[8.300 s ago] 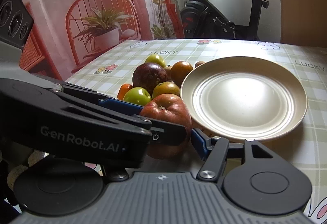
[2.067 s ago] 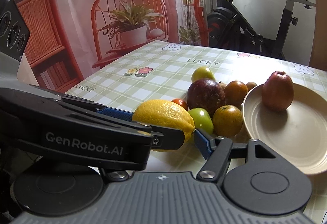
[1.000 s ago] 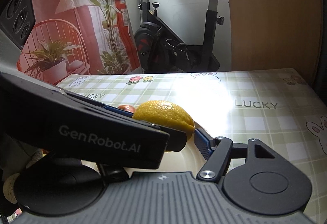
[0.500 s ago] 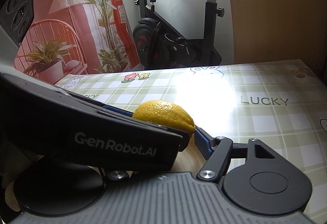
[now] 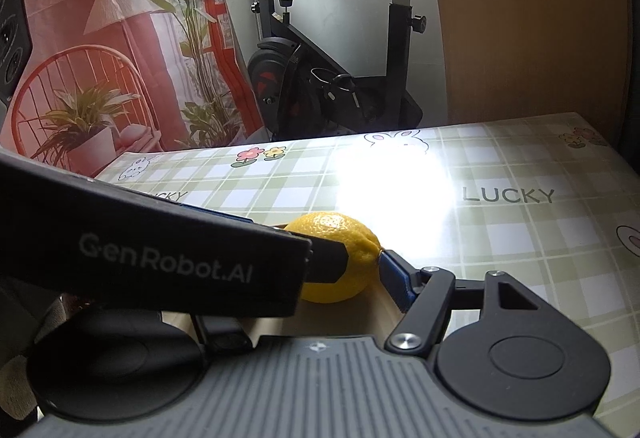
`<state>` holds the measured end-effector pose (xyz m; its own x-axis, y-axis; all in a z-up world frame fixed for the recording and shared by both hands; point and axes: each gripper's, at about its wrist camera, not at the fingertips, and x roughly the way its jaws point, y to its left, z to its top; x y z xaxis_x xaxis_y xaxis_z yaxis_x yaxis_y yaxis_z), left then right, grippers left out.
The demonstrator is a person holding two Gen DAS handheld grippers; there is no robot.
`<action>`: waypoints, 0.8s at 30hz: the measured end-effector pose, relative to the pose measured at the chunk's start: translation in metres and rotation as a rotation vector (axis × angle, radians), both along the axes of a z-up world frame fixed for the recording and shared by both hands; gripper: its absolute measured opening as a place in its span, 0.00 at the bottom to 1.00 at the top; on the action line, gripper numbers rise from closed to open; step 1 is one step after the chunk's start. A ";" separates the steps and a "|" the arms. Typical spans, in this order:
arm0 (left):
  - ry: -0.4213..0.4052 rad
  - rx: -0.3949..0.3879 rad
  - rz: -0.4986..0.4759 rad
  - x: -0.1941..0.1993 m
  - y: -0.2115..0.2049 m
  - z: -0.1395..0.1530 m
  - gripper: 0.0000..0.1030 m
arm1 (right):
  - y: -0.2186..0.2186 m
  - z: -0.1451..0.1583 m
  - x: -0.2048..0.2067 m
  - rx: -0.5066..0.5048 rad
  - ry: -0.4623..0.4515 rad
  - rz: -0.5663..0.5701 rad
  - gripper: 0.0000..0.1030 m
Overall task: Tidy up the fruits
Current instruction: 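Carry the lemon with the left tool onto the cream plate and release, then move the left tool back to the green apple and close on it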
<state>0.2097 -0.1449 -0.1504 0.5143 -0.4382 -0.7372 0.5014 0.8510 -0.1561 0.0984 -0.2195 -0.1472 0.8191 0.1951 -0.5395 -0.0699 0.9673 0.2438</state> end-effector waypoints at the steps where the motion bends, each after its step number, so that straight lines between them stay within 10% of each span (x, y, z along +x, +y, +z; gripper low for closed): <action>1: -0.009 -0.009 0.006 -0.002 0.003 0.004 0.63 | 0.002 0.003 -0.003 -0.007 -0.007 -0.002 0.67; 24: -0.179 -0.079 0.206 -0.064 0.180 0.075 0.62 | 0.093 0.050 -0.059 -0.024 -0.161 0.109 0.64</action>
<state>0.1458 0.0353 -0.0759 0.7175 -0.3636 -0.5940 0.3450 0.9265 -0.1505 0.0396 -0.1263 -0.0969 0.8699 0.2761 -0.4088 -0.2111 0.9573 0.1975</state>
